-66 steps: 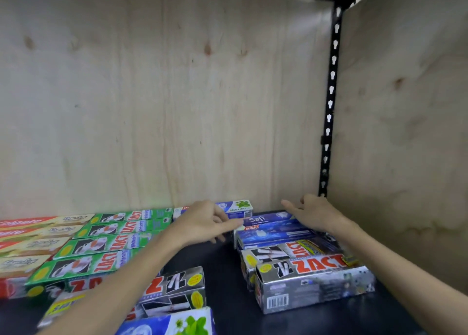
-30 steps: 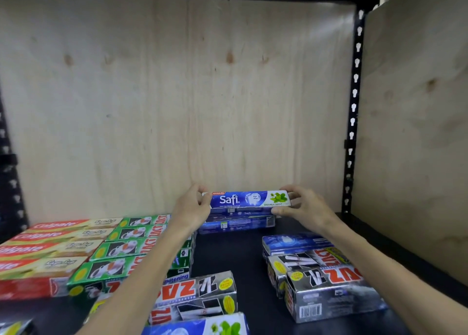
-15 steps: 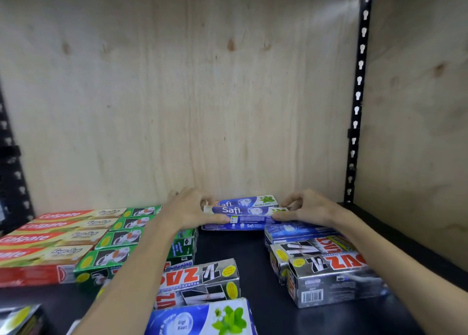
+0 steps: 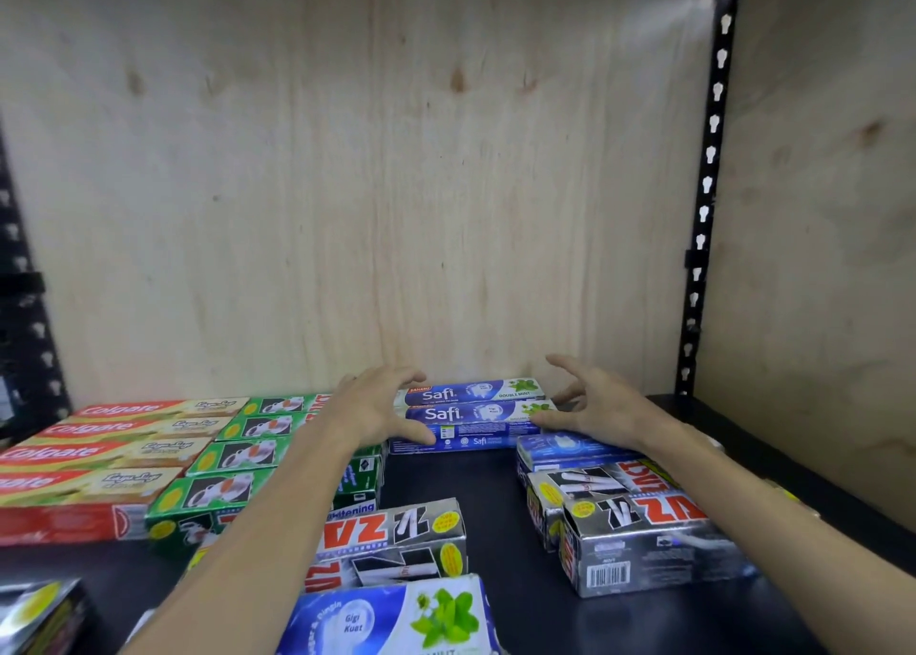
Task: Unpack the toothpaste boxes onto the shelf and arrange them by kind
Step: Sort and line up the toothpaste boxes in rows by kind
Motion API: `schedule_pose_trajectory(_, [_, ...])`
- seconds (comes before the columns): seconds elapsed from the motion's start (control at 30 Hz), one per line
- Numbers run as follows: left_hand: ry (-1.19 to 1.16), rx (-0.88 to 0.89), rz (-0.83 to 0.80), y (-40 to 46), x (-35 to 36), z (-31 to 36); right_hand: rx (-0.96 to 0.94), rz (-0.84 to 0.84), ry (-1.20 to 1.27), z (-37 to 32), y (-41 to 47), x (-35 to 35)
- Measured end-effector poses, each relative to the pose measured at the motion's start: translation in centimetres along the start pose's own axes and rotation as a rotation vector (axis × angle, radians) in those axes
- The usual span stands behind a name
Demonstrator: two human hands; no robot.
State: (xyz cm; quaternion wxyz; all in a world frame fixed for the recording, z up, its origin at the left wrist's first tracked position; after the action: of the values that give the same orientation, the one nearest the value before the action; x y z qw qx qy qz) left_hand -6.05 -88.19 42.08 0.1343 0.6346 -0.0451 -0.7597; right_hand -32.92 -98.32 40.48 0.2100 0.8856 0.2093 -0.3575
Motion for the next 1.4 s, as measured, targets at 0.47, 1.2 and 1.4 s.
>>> schedule_pose_trajectory(0.47, [-0.150, -0.006, -0.092, 0.7, 0.9, -0.4, 0.003, -0.059, 0.020, 0.1, 0.4, 0.1])
schedule_pose_trajectory(1.2, [-0.346, -0.059, -0.200, -3.9, 1.8, 10.6, 0.345, 0.001, -0.314, 3.8, -8.6, -8.1])
schedule_pose_trajectory(1.4, [-0.788, -0.290, -0.185, -4.5, 3.6, 11.6, 0.273, 0.051, -0.170, 2.1, -9.5, -7.2])
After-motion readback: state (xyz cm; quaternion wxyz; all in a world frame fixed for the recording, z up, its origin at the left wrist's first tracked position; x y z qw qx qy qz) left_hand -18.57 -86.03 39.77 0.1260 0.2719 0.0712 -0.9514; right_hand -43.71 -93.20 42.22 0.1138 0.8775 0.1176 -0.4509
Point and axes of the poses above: each hand's wrist, its own y-axis towards the middle knuckle, its own x-axis out of the palm, z = x × y, the point moved 4 cm from there along y, towards the middle knuckle, and after that the axes turned 5 degrees about y, right-handed, at the moved point
